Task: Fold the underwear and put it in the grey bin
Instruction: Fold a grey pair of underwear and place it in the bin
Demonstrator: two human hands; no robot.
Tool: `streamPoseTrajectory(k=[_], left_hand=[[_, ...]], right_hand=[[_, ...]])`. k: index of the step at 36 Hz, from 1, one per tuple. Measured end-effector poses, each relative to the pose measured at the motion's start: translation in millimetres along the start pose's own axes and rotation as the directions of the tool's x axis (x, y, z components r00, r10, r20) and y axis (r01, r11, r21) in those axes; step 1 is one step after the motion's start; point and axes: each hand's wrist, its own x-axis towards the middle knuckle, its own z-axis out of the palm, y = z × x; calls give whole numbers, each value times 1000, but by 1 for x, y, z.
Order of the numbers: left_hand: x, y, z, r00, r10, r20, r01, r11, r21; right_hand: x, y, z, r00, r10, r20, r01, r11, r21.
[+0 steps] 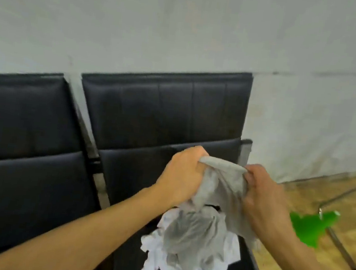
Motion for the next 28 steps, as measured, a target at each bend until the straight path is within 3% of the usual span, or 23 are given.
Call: streamPoseTrajectory(k=[3,5,7,9,11,13,17,23,28], left_hand=[[-4,41,-50,1000,-16,-5,16,999,-30],[-32,95,-121,999,30,-25,-30,1000,-7],[-65,135,-173,997,50,62,-52,998,31],[-99,168,-227,994,18,106,-24,998,56],[-137,195,-275,995,-18,97,15,1000,27],[-178,215,-324,997,-50,56,51,998,-20],[-261,239,-398,994,-61,-92,54,995,-86],[-349,242,-474,934,82,-347,-136,982,-133],[-412,222,-534,879,37,-476,-77,995,-66]], right_hand=[[12,-36,-49,994,-85,-72,92,991,97],[9,-98,-118,976,-198,-87,211,960,182],[-3,-148,-169,955,-297,6,287,928,237],[-16,-196,-207,904,-382,193,330,909,254],[-35,-240,-233,807,-469,358,418,883,214],[-50,-286,-252,742,-526,415,484,849,211],[-71,-366,-269,701,-647,300,583,762,281],[-106,-479,-269,696,-678,239,574,724,383],[-141,-577,-241,710,-665,232,517,715,470]])
